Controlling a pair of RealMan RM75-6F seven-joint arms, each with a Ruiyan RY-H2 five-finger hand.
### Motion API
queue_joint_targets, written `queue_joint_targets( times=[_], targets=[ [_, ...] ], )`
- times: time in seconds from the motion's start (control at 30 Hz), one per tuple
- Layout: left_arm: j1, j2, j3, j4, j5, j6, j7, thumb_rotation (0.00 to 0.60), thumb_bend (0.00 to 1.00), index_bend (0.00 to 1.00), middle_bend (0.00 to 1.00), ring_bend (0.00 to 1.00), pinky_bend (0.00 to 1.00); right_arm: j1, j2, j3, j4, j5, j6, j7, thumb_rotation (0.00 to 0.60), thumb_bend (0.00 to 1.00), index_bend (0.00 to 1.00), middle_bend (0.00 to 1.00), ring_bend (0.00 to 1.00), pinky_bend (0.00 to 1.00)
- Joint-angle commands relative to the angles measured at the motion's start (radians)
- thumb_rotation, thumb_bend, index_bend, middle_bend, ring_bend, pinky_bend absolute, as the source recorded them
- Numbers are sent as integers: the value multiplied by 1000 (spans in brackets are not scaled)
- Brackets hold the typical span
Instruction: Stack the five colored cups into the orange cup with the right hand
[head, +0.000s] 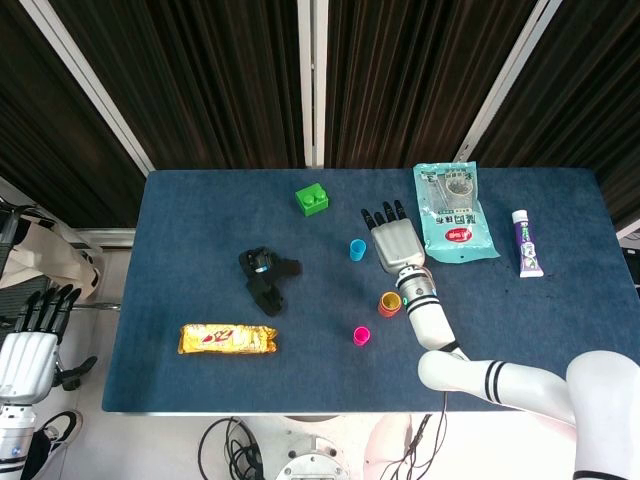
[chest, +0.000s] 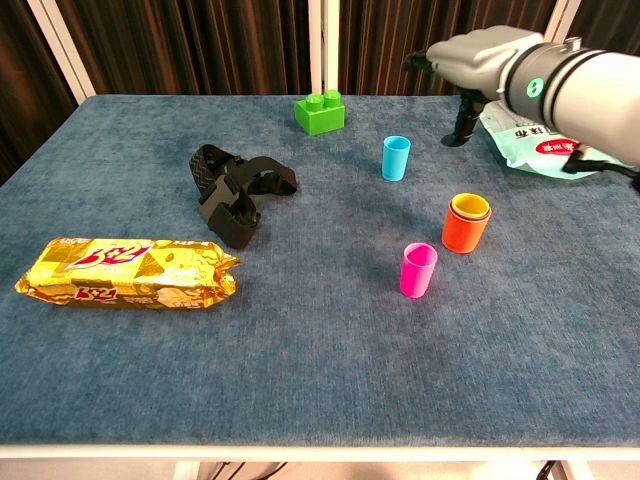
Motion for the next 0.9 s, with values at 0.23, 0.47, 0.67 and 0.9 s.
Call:
queue_joint_targets(
  times=[0.23,0.47,0.67,0.9],
  targets=[
    [-5,10,6,-2,19,-3,-17,600,32,56,36,0,0,52,-117,-18,159,25,-46,35,600,205,85,199,0,0],
    [-1,11,10,3,16,-4,-26,600,32,56,36,0,0,63,-166,-29,230,4,-53,60,600,225,159,264,0,0],
    [3,13,9,8,10,-2,-35,600,32,56,36,0,0,70,-199,-34,274,-8,-57,71,600,231,221,318,0,0],
    [6,13,9,12,7,-2,-39,600,32,56,36,0,0,66,-224,-39,312,-36,-38,79,600,245,300,360,25,0]
  ],
)
